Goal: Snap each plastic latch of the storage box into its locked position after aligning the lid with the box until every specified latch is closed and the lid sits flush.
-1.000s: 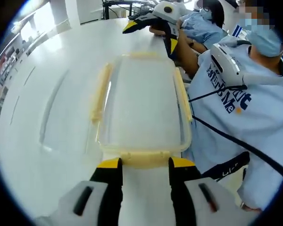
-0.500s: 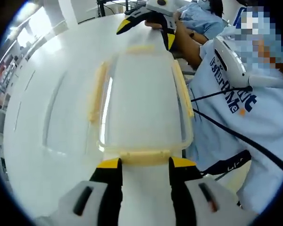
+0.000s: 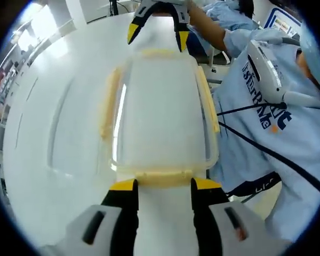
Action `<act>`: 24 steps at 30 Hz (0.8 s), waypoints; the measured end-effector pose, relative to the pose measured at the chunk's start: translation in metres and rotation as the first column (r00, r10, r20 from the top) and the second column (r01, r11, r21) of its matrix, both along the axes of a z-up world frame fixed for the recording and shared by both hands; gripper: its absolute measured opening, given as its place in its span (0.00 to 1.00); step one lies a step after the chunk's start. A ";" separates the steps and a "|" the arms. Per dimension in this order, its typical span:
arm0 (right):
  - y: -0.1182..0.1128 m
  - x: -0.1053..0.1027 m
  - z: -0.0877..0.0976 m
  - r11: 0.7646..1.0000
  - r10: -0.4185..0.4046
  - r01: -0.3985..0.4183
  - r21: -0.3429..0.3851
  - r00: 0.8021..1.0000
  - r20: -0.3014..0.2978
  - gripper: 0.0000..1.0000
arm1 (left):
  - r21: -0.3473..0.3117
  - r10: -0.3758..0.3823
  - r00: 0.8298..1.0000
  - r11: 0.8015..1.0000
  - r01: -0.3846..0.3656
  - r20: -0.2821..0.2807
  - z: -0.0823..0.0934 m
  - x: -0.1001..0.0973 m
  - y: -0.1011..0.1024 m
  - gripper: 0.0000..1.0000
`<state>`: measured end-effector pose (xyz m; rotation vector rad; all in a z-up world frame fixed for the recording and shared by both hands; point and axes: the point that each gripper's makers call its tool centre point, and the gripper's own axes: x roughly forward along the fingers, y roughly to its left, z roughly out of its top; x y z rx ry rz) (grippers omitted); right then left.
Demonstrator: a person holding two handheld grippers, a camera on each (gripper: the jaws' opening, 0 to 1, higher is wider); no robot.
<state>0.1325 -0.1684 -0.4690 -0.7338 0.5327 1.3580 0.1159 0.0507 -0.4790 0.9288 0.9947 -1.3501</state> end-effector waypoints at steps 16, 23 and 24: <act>0.017 -0.016 -0.008 0.932 0.085 -0.099 -0.349 0.995 -0.055 0.48 | 0.075 -0.005 0.999 0.997 0.002 0.043 -0.003 -0.001 0.000 0.39; 0.016 -0.024 -0.012 0.906 0.055 -0.102 -0.412 0.991 -0.124 0.43 | 0.082 -0.005 0.999 0.997 0.001 0.045 -0.003 -0.003 0.001 0.39; 0.016 -0.024 -0.013 0.904 0.057 -0.104 -0.414 0.991 -0.125 0.44 | 0.084 -0.005 0.999 0.996 0.001 0.045 -0.003 -0.003 0.001 0.39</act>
